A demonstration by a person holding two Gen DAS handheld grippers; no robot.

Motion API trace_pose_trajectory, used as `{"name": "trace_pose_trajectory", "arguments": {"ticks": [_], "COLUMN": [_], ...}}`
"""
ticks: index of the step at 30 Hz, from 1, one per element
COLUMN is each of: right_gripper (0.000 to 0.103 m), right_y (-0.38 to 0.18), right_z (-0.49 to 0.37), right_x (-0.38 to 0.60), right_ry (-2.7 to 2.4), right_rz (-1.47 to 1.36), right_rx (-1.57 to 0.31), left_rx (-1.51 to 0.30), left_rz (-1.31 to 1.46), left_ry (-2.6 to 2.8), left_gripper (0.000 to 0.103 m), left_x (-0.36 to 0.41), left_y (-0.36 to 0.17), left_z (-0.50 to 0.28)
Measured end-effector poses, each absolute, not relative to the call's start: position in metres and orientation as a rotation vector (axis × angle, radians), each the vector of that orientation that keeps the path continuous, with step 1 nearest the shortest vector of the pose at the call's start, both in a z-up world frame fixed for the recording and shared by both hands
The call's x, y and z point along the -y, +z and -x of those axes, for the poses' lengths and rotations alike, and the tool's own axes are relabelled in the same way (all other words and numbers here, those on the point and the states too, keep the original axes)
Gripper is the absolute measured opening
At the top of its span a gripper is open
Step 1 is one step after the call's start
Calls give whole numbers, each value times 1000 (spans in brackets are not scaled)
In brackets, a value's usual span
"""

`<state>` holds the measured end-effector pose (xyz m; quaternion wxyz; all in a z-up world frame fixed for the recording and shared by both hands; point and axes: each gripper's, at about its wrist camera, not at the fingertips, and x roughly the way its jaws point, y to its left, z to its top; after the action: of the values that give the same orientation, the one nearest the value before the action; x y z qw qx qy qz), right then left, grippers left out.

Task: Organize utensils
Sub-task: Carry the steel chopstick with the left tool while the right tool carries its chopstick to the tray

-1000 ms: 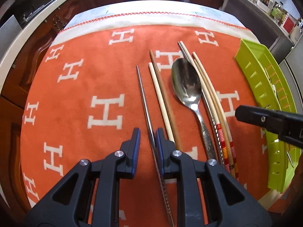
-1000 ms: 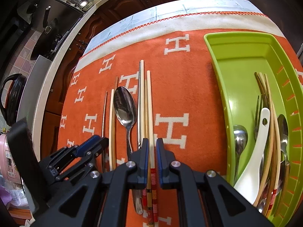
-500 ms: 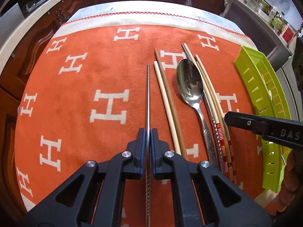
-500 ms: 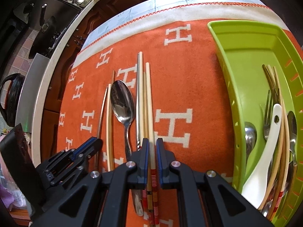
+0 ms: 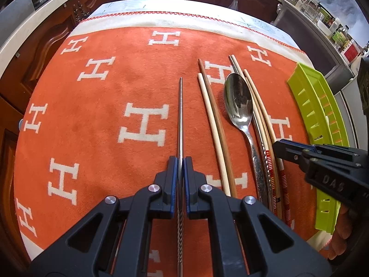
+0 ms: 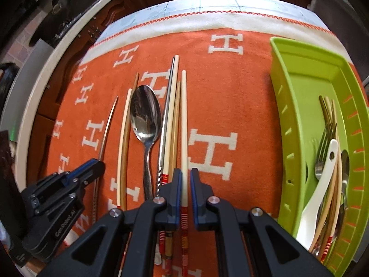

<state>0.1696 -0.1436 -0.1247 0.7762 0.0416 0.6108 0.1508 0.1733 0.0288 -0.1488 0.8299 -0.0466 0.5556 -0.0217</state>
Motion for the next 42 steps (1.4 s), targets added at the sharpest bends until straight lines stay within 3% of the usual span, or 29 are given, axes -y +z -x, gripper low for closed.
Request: {"name": "trace_pose_trajectory", "arguments": {"ticks": [8,21,33,42], "right_gripper": [5,5,5,5], "right_y": [-123,-72,11,-12], "right_z": [-161,-121,-91,-115], "right_x": [129,185,268,315], "right_ry": [275,368,293,168], "right_rz": [39,-264,-276,-236], "right_rx": [-1236,-1167,-984,-1009], "left_rx": [-1158,-1129,-1098,-1133], "left_rz": [61,140,192,203], "left_ry": [-40,-106,-330,-357], "left_gripper": [4,3,3,3], "left_x": [-21,-15,87,179], "left_y": [-147,-89,-15,-26], "left_z": [-171,-141,-156,-198]}}
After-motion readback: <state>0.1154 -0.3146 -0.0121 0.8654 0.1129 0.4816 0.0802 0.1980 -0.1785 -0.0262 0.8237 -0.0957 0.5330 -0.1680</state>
